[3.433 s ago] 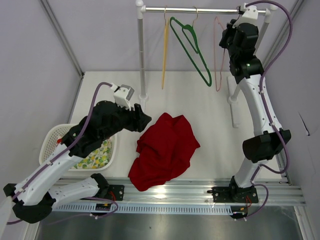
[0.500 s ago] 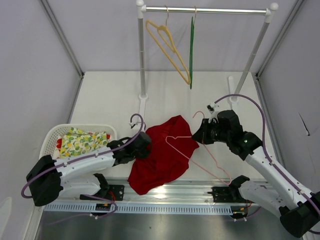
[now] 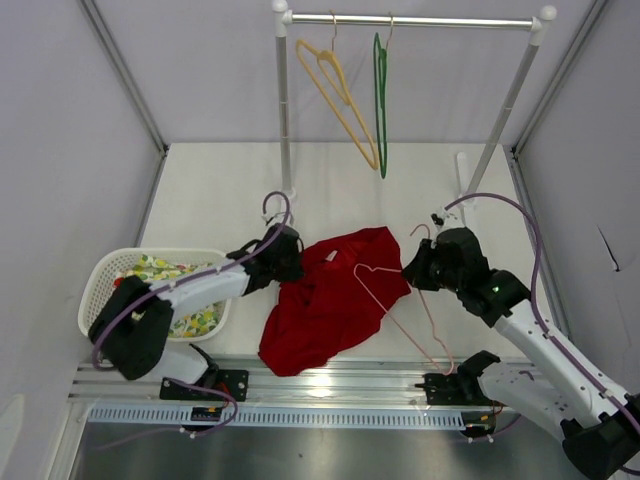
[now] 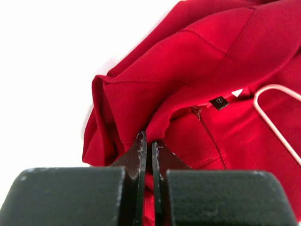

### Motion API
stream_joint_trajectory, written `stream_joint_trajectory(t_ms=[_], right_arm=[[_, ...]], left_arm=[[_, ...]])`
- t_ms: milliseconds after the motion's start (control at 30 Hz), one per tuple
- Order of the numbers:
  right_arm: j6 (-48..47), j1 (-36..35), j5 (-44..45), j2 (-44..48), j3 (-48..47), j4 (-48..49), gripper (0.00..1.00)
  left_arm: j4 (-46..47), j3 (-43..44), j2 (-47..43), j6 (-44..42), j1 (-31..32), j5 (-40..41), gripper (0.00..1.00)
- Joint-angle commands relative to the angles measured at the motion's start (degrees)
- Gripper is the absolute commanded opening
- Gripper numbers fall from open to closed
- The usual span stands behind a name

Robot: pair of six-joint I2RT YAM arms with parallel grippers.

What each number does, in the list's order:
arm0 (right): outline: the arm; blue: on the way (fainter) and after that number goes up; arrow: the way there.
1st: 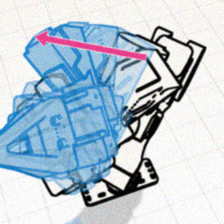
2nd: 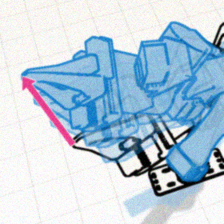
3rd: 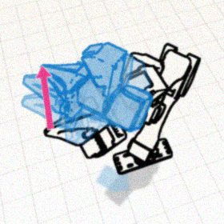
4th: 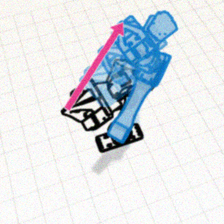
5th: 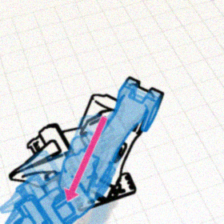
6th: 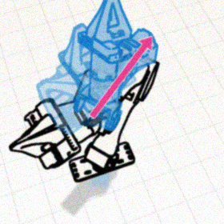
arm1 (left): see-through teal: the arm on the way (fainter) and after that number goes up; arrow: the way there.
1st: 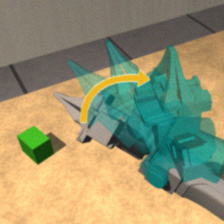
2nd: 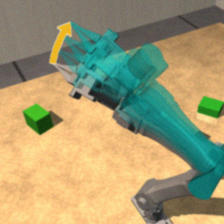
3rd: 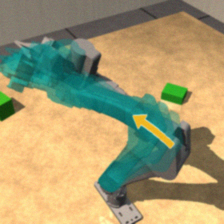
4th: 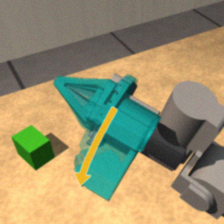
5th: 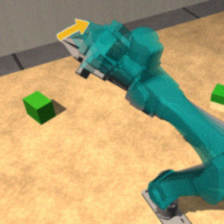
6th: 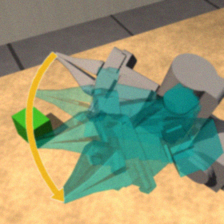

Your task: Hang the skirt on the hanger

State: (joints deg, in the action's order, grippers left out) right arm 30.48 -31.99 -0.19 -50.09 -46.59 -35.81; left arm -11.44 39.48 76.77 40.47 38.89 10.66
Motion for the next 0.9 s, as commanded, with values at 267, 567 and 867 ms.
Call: stream_joint_trajectory(t_ms=[267,567,867], right_arm=[[-2.0,7.2,4.15,5.78,-2.1,-5.07,0.0],[-3.76,3.87,-2.19,10.18,-1.75,-0.31,0.0],[-4.29,2.63,-3.07,10.01,-2.45,5.75,0.0]], left_arm=[[7.48,26.88,20.71,-12.6,-1.45,-15.48,0.0],[21.54,10.03,12.09,-13.13,-5.58,-36.47,0.0],[36.75,-0.37,9.27,-10.84,-5.58,-50.9,0.0]])
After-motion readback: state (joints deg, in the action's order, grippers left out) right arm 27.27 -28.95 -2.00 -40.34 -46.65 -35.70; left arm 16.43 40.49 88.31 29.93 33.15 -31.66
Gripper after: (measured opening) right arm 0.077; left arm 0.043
